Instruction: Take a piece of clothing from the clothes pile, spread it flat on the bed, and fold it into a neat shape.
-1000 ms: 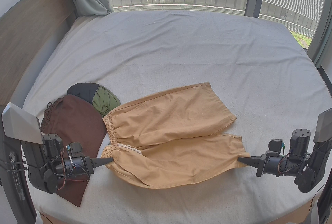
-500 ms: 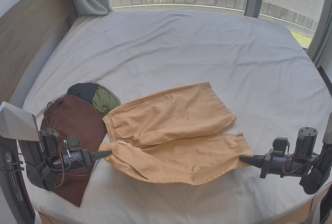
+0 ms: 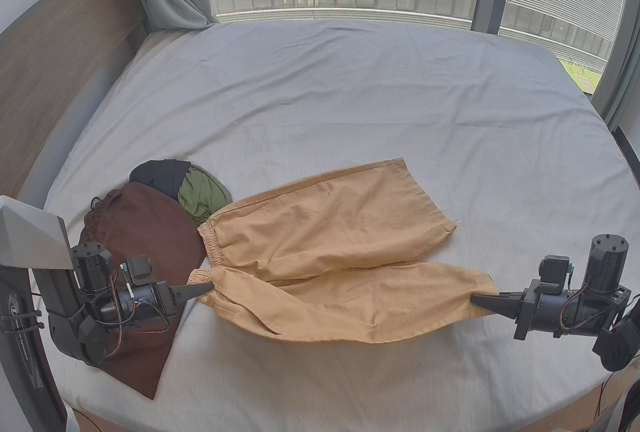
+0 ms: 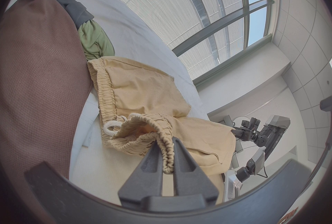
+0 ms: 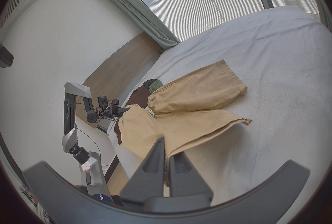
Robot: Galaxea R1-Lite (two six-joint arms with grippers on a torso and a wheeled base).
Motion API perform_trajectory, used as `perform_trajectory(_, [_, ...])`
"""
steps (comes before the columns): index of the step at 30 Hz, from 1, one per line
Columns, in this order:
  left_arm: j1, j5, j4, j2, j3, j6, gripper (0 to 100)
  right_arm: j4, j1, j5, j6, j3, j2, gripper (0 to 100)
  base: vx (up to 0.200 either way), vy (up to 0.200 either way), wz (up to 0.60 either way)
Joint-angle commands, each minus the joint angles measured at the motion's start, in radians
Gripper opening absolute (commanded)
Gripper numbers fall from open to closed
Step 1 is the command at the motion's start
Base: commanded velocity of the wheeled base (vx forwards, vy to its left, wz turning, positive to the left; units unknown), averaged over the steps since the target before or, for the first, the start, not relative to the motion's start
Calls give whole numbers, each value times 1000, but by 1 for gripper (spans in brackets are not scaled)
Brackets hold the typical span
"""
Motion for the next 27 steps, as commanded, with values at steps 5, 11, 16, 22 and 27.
perform_trajectory(5, [3,3,-1,-1,-19,0,0,45,-3,1,0,-38,-81,0,0,0,0])
perform_trajectory(11, [6,4,-1,-3,-25,-2,0,49,-7,1,1,-47,-84,0,0,0,0])
perform_trajectory(16, [9,26,-1,-9,-39,-16,0,49,-7,1,1,-62,-84,0,0,0,0])
perform_trajectory(22, [3,63,-1,-9,-60,-40,0,49,-9,-1,11,-105,-76,0,0,0,0])
perform_trajectory(27, [-2,86,-1,-10,-68,-42,0,51,-9,-1,50,-140,-76,0,0,0,0])
